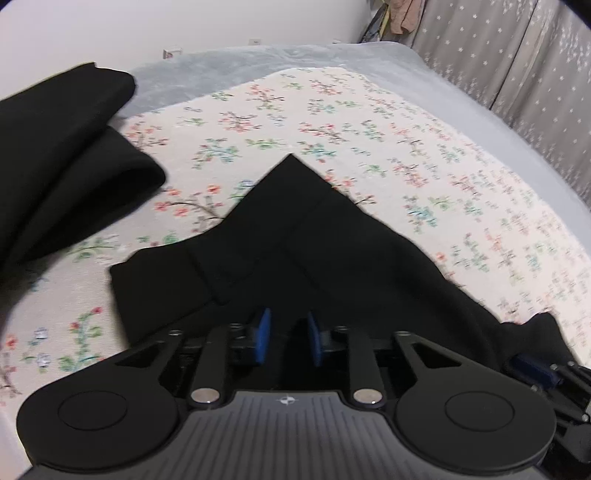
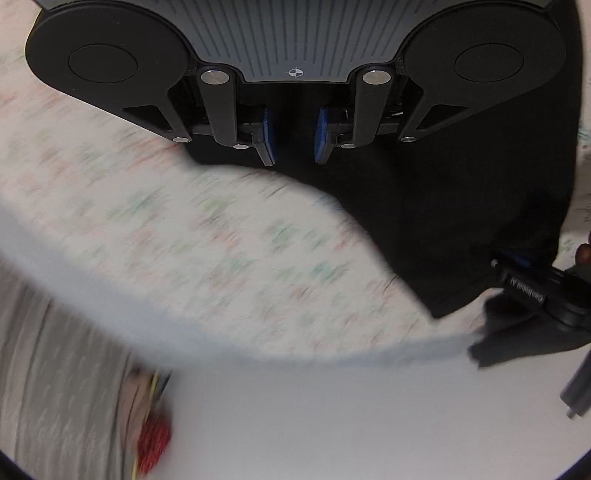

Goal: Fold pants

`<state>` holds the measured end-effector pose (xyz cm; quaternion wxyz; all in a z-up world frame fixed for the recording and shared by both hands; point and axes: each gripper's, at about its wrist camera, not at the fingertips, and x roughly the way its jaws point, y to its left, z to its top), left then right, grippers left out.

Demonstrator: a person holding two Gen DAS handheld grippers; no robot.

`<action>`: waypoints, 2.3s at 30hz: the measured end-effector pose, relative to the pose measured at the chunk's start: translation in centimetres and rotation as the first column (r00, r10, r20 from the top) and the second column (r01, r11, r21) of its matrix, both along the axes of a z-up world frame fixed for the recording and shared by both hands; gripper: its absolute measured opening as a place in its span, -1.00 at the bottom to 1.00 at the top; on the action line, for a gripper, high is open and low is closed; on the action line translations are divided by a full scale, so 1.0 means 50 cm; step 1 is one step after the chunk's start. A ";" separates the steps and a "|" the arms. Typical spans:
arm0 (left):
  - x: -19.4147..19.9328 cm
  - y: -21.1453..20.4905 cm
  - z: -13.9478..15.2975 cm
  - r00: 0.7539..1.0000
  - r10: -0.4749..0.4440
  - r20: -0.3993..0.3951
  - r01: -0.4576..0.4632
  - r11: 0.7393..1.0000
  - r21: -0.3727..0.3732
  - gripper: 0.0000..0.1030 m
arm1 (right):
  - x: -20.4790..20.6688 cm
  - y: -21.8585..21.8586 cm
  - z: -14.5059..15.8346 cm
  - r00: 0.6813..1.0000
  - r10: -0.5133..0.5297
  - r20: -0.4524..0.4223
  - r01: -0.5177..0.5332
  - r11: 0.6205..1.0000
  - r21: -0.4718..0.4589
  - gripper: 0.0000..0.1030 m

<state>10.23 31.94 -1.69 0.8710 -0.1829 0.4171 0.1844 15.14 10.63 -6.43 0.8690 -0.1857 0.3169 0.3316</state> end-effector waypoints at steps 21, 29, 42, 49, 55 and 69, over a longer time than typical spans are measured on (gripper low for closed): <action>-0.080 0.075 0.006 0.999 0.050 0.019 -0.051 0.997 0.062 -0.71 | -0.340 0.031 -0.055 0.998 -0.055 -0.027 0.058 0.989 0.134 -0.48; -0.092 0.060 -0.011 1.000 0.023 -0.010 -0.021 0.993 0.119 -0.70 | -0.373 -0.034 -0.054 0.992 -0.125 -0.023 0.127 0.984 0.126 -0.37; -0.092 0.036 -0.015 1.000 0.010 -0.027 -0.004 0.976 0.216 -0.70 | -0.301 -0.547 -0.021 0.842 -0.539 -0.018 0.538 0.842 -0.033 0.56; -0.083 0.040 -0.004 0.995 0.083 -0.048 -0.073 0.981 0.178 -0.70 | -0.250 -0.911 -0.014 0.479 -0.876 -0.056 0.876 0.481 -0.021 0.73; -0.089 0.008 0.053 0.975 0.211 0.062 -0.215 0.974 0.074 -0.50 | -0.248 -1.012 0.009 0.349 -0.934 -0.074 0.937 0.346 0.043 0.78; 0.221 -0.406 0.017 0.833 -0.553 -0.004 0.550 0.830 0.094 0.16 | -0.221 -0.869 0.089 0.584 -0.810 -0.052 0.809 0.574 0.126 0.81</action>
